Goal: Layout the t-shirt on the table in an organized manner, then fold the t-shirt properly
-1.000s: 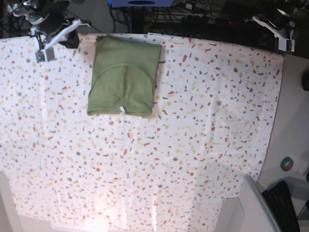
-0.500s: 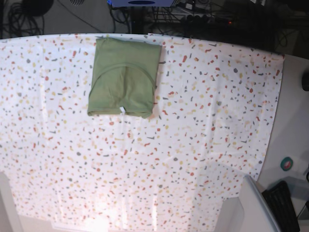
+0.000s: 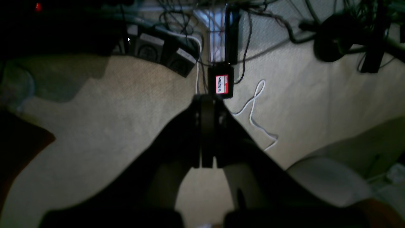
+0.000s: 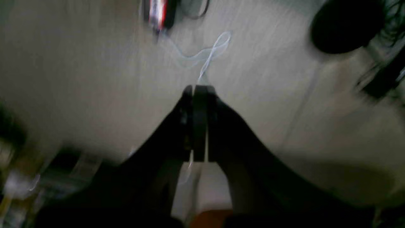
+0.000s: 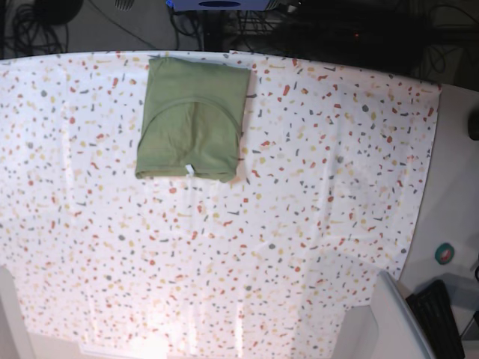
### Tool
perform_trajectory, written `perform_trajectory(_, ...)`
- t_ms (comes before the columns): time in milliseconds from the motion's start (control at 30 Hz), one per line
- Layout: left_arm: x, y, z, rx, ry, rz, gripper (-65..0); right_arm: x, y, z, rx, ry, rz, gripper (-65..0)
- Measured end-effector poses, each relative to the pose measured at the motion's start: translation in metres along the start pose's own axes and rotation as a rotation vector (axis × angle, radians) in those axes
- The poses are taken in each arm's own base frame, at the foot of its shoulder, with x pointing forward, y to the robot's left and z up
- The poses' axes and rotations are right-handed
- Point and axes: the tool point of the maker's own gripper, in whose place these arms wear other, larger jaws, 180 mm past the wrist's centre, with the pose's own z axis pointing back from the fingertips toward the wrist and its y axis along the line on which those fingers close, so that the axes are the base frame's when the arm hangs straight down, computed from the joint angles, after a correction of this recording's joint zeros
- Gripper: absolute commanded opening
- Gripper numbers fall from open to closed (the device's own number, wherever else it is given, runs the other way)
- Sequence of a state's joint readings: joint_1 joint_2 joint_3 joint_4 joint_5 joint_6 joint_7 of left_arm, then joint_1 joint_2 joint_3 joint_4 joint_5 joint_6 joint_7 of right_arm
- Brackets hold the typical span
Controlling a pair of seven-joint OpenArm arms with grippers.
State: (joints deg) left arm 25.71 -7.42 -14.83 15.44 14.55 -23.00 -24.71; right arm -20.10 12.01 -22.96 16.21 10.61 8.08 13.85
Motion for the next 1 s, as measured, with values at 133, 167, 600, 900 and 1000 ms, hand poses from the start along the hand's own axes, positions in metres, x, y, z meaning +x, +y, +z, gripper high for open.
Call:
perform_trajectory(133, 0.024, -0.011, -0.022, -0.027, 0.003, 0.008, -65.0, 0.034, -0.032, -0.004, -0.056, -0.065, 0.012, -65.0)
perform_trajectory(167, 0.034, -0.013, -0.028, -0.035, -0.003, 0.008, -65.0, 0.04, -0.034, -0.005, -0.062, -0.07, 0.003, -65.0)
perform_trajectory(600, 0.062, -0.011, -0.037, -0.028, -0.051, 0.0, -65.0, 0.062, 0.009, -0.013, -0.002, -0.116, -0.06, -65.0)
perform_trajectory(900, 0.052, -0.011, -0.039, 0.034, -0.032, -0.02, -65.0, 0.045, 0.042, -0.015, 0.045, -0.081, -0.077, -65.0)
perform_trajectory(1000, 0.052, 0.007, -0.037, 0.14, -0.031, -0.068, -65.0, 0.044, 0.05, -0.015, 0.057, -0.08, -0.083, -65.0)
